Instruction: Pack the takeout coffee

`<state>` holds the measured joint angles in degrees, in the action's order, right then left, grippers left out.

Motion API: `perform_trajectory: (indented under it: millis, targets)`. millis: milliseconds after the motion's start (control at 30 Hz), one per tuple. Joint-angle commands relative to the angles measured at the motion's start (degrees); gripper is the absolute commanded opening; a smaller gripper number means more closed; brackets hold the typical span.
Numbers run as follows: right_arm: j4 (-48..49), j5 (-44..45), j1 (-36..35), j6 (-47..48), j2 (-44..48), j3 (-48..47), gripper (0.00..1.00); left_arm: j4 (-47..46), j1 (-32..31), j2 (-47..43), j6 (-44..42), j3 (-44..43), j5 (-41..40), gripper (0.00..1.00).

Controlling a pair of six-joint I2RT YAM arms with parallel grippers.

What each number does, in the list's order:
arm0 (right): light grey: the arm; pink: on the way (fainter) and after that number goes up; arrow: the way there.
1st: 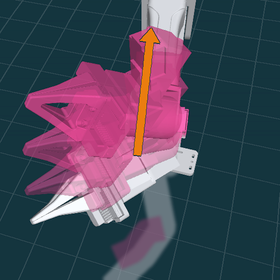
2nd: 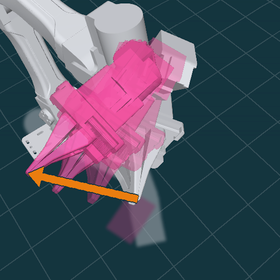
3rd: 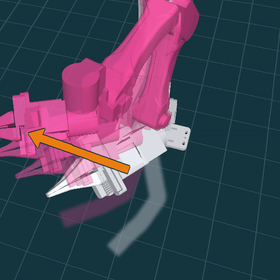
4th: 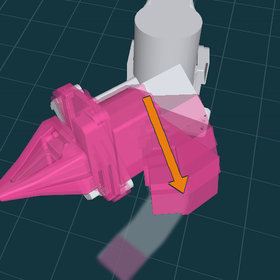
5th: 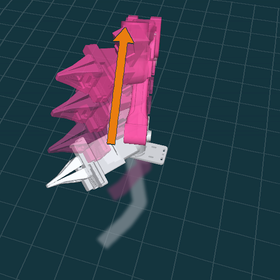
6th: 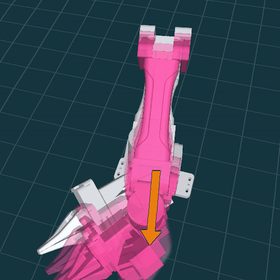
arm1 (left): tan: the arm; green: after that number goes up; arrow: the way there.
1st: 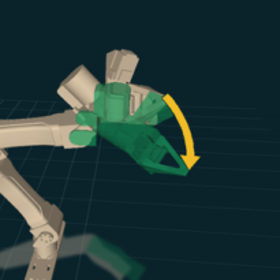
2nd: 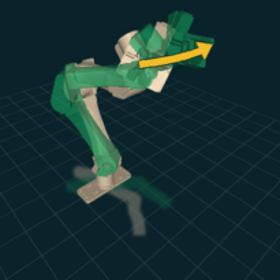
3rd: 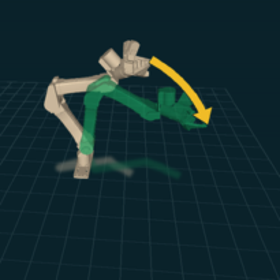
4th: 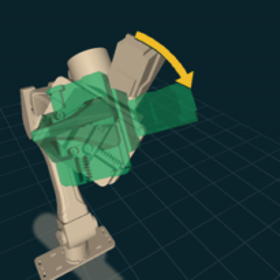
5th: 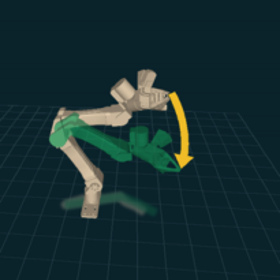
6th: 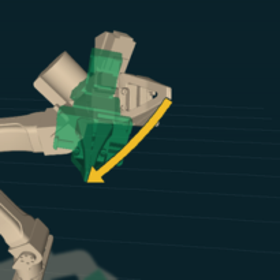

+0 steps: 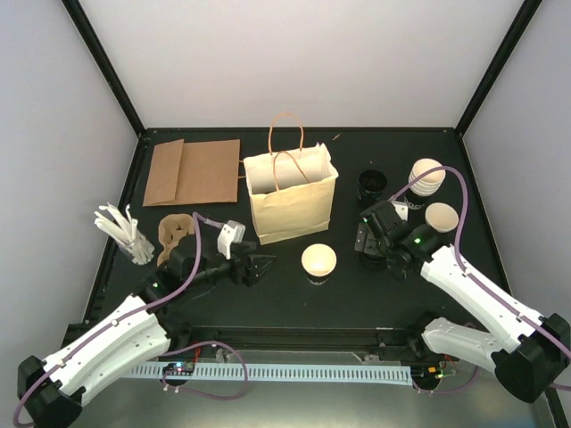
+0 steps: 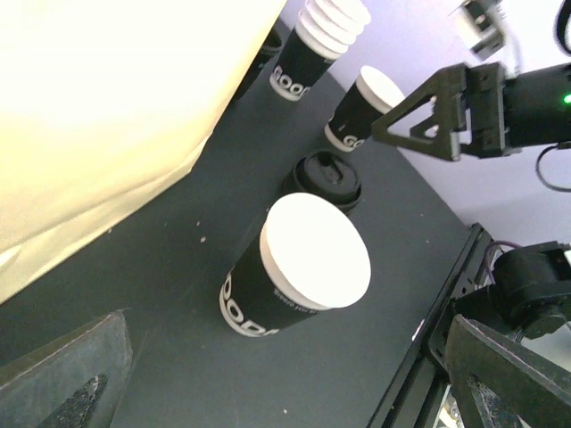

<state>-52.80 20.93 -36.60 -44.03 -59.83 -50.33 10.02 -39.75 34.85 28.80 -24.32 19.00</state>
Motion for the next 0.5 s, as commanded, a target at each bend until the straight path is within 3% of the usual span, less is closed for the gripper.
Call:
perform_trajectory:
  millis: [0,200,467]
  targets:
    - [-0.82,1.75,0.31,-2.53,-1.06,0.6,0.96,-5.45,0.37,-0.98,-2.45,0.01,1.28,0.99]
    - [-0.36,-2.4,2.91,-0.85,-6.72,0.83,0.89,-5.33,0.32,-0.37,-1.25,0.15,1.64,0.99]
    - [-2.97,-3.07,3.59,2.2,-16.87,-4.4,0.89,-5.15,0.28,-1.18,-0.35,0.84,1.25,0.99]
